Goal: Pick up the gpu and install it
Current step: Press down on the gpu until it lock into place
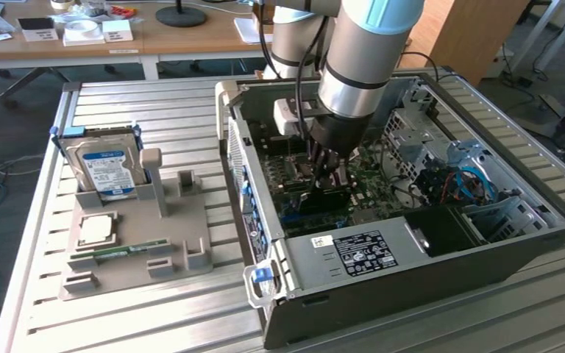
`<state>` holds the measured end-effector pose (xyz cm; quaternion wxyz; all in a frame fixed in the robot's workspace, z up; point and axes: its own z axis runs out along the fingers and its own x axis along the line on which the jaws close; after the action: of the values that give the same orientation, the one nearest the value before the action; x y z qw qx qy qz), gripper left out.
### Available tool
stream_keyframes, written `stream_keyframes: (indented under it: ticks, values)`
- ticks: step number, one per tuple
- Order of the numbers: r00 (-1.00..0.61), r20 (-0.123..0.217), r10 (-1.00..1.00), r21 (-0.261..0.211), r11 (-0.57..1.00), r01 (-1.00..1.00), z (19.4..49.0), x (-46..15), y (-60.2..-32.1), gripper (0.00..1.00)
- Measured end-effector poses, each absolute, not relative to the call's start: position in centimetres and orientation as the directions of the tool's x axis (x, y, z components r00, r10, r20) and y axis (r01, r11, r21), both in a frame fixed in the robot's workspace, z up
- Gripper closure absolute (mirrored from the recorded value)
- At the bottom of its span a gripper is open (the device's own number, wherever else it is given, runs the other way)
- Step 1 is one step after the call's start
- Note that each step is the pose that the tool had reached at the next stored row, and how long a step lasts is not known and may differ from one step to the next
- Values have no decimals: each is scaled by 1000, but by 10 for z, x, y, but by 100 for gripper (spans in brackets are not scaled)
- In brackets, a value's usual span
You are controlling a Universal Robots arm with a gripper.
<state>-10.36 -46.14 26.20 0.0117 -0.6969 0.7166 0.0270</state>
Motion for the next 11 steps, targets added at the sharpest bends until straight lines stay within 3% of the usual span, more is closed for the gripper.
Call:
stream_keyframes:
  ticks: [11]
  values:
    - [-28,-55,-998,22,27,-999,261,-104,-461,89]
